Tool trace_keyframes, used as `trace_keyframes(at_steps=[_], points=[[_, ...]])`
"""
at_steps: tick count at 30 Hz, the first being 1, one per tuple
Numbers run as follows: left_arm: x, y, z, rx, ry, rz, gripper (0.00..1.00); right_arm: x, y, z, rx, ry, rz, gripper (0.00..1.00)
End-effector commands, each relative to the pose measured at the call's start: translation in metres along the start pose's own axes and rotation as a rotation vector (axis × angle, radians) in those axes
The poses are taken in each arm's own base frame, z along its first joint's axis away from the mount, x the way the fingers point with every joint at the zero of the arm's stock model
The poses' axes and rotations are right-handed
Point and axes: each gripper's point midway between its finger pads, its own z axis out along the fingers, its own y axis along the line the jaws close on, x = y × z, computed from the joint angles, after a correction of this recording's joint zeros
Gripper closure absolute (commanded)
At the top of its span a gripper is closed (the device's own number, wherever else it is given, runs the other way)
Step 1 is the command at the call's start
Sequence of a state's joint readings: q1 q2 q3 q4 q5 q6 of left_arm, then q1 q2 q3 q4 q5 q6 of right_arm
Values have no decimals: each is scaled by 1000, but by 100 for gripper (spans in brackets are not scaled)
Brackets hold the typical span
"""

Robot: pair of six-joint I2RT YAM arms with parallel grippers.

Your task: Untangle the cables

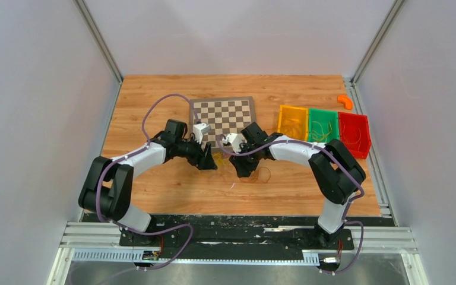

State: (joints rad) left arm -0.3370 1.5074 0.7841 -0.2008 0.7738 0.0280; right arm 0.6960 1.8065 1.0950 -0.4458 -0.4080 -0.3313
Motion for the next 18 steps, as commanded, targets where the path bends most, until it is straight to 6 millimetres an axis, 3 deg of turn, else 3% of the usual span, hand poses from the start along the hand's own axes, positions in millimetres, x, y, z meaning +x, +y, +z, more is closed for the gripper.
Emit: trace_keyframes(at_steps=[1, 5, 6, 13, 18], points=[[5, 4, 7, -25, -6, -98, 19, 8, -9, 0, 67, -12, -14, 65], [11, 11, 15, -57, 15, -144, 14, 4, -1, -8, 47, -42, -38, 98], [12, 14, 16, -72, 15, -158, 13, 2, 3, -11, 38, -53, -47, 100], [2, 21, 32, -72, 9, -174, 14, -17, 22, -35, -6, -175, -88, 100], [6, 24, 53, -107, 58, -154, 14, -24, 20, -46, 30, -202, -96, 100]])
